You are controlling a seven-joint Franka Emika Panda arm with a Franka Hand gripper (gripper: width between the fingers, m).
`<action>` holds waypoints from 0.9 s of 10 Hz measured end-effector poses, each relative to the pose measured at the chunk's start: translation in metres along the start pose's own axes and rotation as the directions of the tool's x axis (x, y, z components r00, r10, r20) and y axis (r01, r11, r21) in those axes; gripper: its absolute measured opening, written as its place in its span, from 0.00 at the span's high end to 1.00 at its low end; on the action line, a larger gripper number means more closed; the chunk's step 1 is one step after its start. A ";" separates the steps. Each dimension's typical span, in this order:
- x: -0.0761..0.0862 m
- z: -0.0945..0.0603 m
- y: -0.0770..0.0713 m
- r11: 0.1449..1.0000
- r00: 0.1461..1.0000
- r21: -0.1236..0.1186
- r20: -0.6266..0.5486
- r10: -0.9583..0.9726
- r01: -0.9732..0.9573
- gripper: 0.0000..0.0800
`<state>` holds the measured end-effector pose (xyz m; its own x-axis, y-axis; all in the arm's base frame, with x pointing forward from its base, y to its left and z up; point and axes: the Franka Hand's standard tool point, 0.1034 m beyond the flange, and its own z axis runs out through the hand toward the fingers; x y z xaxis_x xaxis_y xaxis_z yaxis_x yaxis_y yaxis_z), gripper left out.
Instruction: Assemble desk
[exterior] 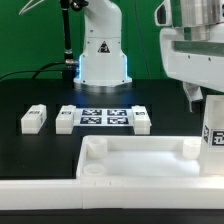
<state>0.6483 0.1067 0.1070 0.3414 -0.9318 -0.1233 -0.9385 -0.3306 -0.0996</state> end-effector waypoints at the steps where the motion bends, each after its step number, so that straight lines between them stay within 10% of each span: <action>1: -0.007 -0.001 -0.004 0.981 0.981 -0.004 -0.010 -0.194 0.194 0.19; 9: -0.008 0.004 0.001 0.614 0.615 -0.036 0.001 -0.789 0.788 0.19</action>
Offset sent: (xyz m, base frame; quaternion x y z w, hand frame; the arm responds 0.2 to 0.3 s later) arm -0.0133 0.0240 -0.0077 -0.0328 -0.0058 -0.3226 0.9459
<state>0.6449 0.1140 0.1043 0.9502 -0.3117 0.0015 -0.3092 -0.9430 -0.1228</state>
